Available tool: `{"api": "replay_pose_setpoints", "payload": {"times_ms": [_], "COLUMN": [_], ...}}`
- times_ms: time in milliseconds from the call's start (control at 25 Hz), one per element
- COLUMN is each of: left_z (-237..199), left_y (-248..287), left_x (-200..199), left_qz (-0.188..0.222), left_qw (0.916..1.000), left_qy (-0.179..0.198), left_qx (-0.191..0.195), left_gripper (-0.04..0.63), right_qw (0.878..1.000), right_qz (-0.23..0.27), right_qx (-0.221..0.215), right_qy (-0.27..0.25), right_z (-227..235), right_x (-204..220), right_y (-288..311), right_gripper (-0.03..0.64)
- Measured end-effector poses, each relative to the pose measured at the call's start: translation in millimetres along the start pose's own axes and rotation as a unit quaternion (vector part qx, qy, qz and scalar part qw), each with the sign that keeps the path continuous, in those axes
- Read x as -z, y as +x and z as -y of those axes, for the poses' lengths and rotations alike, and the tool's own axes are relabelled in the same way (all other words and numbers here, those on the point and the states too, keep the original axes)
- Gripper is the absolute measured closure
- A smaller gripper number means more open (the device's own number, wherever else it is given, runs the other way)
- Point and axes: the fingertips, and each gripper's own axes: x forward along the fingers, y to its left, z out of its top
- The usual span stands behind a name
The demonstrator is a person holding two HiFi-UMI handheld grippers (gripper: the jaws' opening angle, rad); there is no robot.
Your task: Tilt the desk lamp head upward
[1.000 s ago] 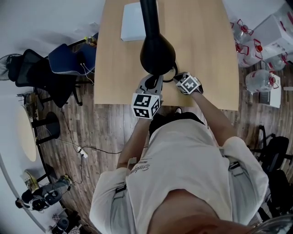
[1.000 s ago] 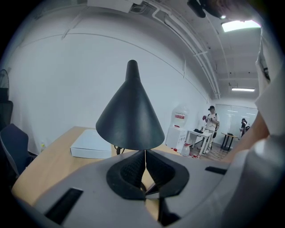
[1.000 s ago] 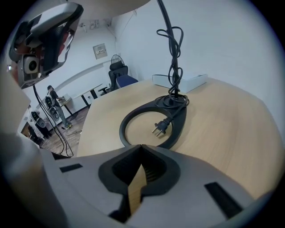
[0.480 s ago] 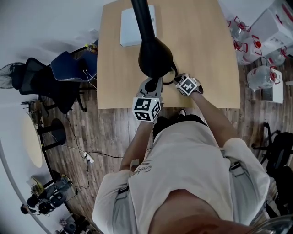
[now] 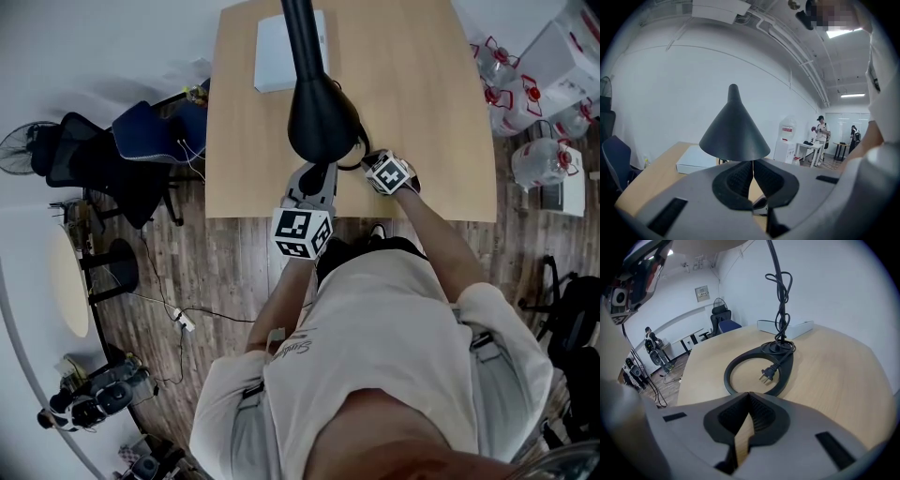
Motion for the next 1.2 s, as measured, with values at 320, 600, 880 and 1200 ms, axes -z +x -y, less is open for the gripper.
{"api": "replay_pose_setpoints", "payload": {"times_ms": [320, 600, 880, 1200], "left_z": [14, 25, 33, 39], "left_y": [-26, -46, -60, -67], "left_x": [-29, -61, -97, -134], "left_qz": [0.019, 0.039, 0.069, 0.1], "left_qw": [0.9997, 0.9989, 0.9972, 0.9945], "left_qy": [0.013, 0.025, 0.03, 0.028], "left_qx": [0.008, 0.008, 0.007, 0.01], "left_gripper": [0.58, 0.58, 0.58, 0.58], "right_qw": [1.0, 1.0, 1.0, 0.999], "right_qz": [0.002, 0.0, 0.001, 0.007], "right_qx": [0.012, 0.025, 0.025, 0.029], "right_qy": [-0.005, -0.017, -0.015, -0.016], "right_z": [-2, -2, -2, -1], "right_x": [-1, -2, -2, -5], "right_y": [2, -1, 2, -2], "right_gripper": [0.621, 0.621, 0.621, 0.621]}}
